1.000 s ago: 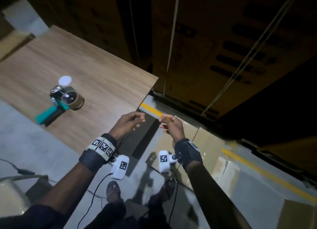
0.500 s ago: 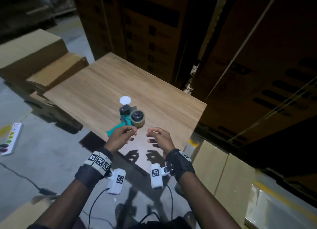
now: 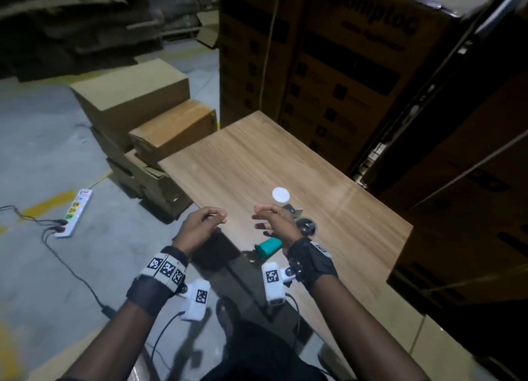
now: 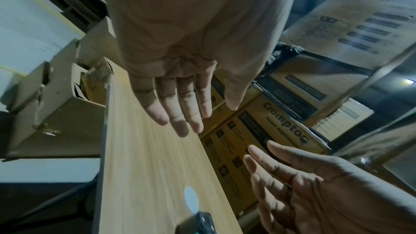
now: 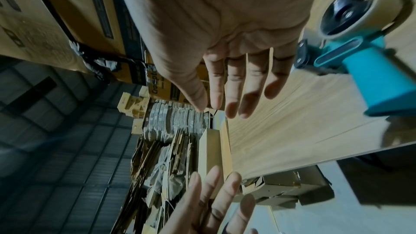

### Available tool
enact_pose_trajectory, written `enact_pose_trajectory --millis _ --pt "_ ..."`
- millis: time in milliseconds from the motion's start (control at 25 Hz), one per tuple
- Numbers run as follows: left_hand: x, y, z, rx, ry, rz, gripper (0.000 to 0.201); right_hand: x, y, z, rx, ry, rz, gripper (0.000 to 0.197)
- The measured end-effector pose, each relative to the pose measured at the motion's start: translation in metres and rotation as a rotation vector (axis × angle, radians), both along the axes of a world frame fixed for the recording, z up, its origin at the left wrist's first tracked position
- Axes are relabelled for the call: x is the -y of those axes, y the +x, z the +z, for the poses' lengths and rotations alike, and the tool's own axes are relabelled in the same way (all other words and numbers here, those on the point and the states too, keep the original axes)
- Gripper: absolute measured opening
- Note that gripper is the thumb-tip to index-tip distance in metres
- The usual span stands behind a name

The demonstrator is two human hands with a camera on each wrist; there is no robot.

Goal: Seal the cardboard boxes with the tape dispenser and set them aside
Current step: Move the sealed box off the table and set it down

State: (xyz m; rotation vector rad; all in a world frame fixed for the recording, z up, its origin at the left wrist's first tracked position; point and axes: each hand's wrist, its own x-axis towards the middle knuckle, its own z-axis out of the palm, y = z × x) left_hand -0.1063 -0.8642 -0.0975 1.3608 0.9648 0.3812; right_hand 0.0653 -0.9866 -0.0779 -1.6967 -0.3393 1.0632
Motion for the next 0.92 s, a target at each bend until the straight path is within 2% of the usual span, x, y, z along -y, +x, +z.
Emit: enact_pose_trajectory --millis 160,280,400,520,640,920 --pt "-0.071 -0.033 -0.033 -0.030 -0.006 0.088 0.013 -0.078 -0.013 -0.016 0.012 -0.043 0.069 0.011" --pt "-0.148 -0.040 -0.061 -0.070 -0.005 0.044 0.005 -0.156 -0.011 -0.040 -0.015 -0.070 0.093 0.013" --pt "-0.241 -0.045 -0.081 -0.126 0.046 0.017 0.018 -0.242 -0.005 -0.064 -0.065 -0.100 0.075 0.015" --pt "-0.317 -0.055 -0.075 -0.182 0.006 0.027 0.010 -0.320 -0.002 -0.075 -0.117 -0.152 0.010 0.016" --pt "-0.392 -0.069 -0.072 -0.232 0.027 0.036 0.012 -0.404 0.002 -0.071 -0.121 -0.142 0.038 0.018" --pt "-0.552 -0.087 -0.054 -0.224 0.020 0.152 0.016 -0.574 -0.007 -0.057 -0.181 -0.088 0.119 0.026"
